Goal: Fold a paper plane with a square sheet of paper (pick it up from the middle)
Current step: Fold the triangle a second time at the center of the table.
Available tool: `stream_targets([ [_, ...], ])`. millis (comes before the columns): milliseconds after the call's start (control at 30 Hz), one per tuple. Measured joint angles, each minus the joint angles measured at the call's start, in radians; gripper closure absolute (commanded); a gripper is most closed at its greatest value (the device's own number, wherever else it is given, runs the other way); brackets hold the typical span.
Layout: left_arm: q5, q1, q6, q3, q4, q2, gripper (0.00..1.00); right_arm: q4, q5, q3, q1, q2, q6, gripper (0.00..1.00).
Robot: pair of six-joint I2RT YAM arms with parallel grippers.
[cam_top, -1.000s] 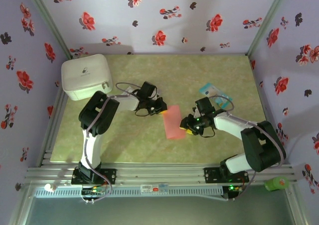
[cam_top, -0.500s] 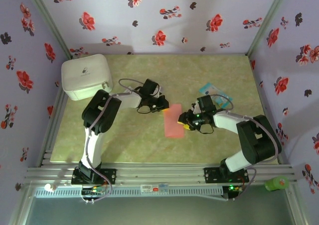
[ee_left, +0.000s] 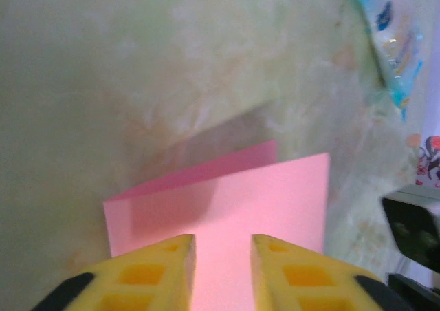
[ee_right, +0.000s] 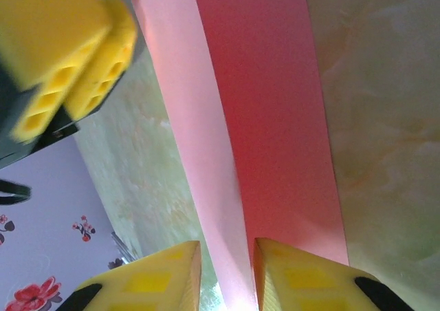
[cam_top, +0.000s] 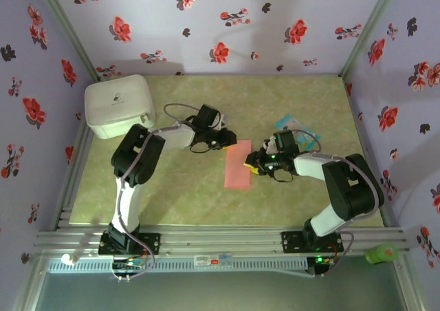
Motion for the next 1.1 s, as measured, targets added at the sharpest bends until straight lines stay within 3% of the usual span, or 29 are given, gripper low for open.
stream_targets([
  [167, -0.043, -0.013, 0.061, -0.175, 0.13, -0.209, 0.58, 0.016, -0.015, -0.014, -0.002, 0.005, 0.006, 0.73],
  [367, -0.107, -0.045, 0.132, -0.414, 0.329, -0.415, 0.57, 0.029, -0.035, -0.027, -0.002, 0.005, 0.005, 0.79],
  [500, -0.153, -0.087, 0.196, -0.518, 0.383, -0.444, 0.59, 0.025, -0.035, -0.027, -0.002, 0.005, 0.001, 0.84],
  [600, -0.221, -0.165, 0.294, -0.547, 0.38, -0.453, 0.6, 0.023, -0.035, -0.027, -0.002, 0.005, -0.002, 0.9],
  [800, -0.359, -0.346, 0.549, -0.552, 0.33, -0.475, 0.56, 0.021, -0.035, -0.027, -0.002, 0.005, -0.002, 0.91],
  [1100, -0.56, -0.514, 0.821, -0.546, 0.237, -0.464, 0.49, 0.019, -0.035, -0.027, -0.002, 0.005, -0.002, 0.9],
])
